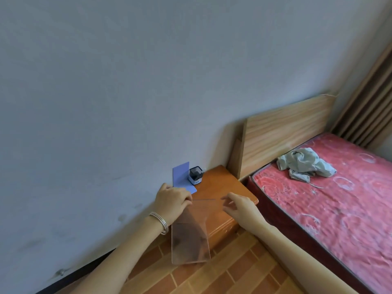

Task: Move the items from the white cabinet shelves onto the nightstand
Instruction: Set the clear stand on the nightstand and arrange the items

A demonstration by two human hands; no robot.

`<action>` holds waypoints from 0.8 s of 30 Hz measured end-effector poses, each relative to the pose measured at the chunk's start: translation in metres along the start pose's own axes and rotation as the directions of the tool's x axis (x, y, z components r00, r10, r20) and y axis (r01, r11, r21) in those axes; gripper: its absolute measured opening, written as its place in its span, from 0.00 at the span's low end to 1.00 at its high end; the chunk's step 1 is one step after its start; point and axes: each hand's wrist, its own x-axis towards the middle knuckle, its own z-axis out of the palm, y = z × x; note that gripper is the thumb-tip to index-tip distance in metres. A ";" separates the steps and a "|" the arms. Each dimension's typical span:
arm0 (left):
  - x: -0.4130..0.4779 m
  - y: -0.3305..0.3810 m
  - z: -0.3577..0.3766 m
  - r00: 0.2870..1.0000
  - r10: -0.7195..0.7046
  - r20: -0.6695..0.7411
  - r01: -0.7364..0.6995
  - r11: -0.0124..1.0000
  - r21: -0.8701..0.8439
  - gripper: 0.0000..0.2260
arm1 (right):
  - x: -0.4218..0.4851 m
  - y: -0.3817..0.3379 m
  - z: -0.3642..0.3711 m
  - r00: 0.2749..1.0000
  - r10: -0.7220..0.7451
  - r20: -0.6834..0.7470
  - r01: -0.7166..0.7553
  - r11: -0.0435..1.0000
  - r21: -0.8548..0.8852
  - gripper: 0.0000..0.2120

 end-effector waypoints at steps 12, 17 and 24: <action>0.116 -0.092 0.182 0.972 -0.191 0.135 0.186 0.981 0.050 0.12 | 0.141 0.138 0.106 0.908 -0.015 0.419 0.044 0.997 -0.061 0.12; 0.168 -0.126 0.263 0.951 -0.285 0.123 0.275 0.957 0.089 0.10 | 0.213 0.196 0.142 0.868 -0.001 0.496 0.054 0.994 -0.092 0.15; 0.219 -0.179 0.358 0.922 -0.385 0.029 0.375 0.911 0.170 0.07 | 0.284 0.271 0.208 0.837 -0.006 0.547 0.109 0.982 -0.157 0.19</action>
